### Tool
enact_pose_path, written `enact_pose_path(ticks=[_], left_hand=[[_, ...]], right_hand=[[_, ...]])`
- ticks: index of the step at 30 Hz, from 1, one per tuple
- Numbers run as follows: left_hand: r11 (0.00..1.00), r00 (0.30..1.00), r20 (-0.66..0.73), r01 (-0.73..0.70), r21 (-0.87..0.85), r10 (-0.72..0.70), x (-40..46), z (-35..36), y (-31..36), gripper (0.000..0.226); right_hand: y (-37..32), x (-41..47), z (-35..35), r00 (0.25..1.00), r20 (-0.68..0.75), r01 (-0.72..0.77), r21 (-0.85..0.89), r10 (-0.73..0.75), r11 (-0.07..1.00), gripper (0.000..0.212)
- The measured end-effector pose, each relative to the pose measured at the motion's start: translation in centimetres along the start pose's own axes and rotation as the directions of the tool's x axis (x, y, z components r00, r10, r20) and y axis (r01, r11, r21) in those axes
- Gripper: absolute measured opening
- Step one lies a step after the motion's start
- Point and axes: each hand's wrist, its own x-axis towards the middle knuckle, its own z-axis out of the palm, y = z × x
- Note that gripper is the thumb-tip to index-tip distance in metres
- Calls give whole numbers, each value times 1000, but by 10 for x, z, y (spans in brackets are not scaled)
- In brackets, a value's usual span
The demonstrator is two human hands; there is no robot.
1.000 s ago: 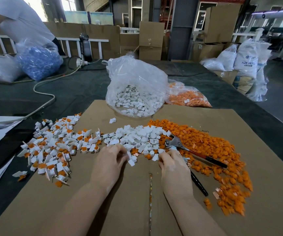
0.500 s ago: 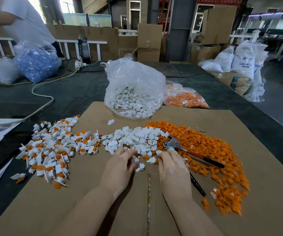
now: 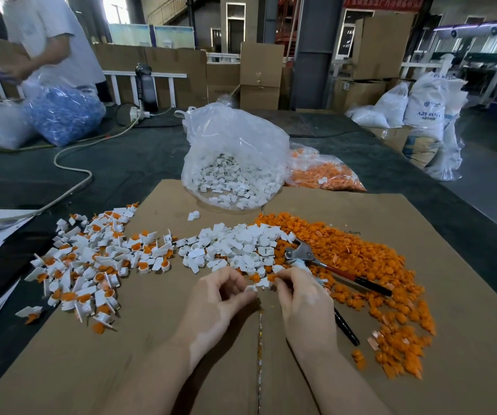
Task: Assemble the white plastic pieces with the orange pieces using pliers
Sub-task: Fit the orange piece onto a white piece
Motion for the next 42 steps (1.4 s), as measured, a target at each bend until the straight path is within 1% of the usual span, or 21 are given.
enact_pose_path(ticks=[2,5,8,10,13,16,23,25,28,31,34,38,40,42], left_hand=[[1000,1000,23,16,26,-17,0,2,-1,16],[998,997,-51,60,31,-59,7,7,-1,12],[992,992,-60,107,-59,-111,13,13,1,14],[982,988,-46,137,-129,-144,13,16,1,14],[975,989,-13,144,-170,-148,12,17,-1,8],[970,989,3,148,-192,-150,10,17,-1,3],[978,991,20,134,-158,-133,5,16,0,2],[986,994,26,111,-125,-108,5,15,0,3],[994,996,32,80,-72,-78,4,15,0,7],[996,997,14,72,-56,-71,4,16,-1,11],[987,994,-23,107,-121,-111,6,16,-1,12],[938,983,-33,162,-305,-181,6,17,-1,9],[921,981,-32,166,-354,-190,7,17,-2,6],[926,984,-29,155,-345,-175,7,16,-3,7]], right_hand=[[-1,0,0,1000,-10,-5,-1,5,1000,4],[-1,0,-1,1000,-7,17,8,-17,1000,6],[0,0,-1,998,48,42,21,-43,999,10],[1,0,0,997,52,60,2,-60,998,13],[0,0,1,996,41,78,-52,-76,996,17],[0,0,1,993,70,100,-75,-94,992,25],[-3,-1,0,975,159,164,-51,-154,985,37],[-2,-1,0,973,188,145,-29,-137,989,37],[3,-1,1,967,244,75,5,-75,997,29],[4,0,1,964,261,48,26,-53,999,25],[3,0,0,967,247,34,78,-53,996,17],[2,-1,-1,985,167,9,203,-43,979,7],[3,0,-1,988,144,18,210,-49,978,13],[3,0,-2,986,146,46,198,-76,979,22]])
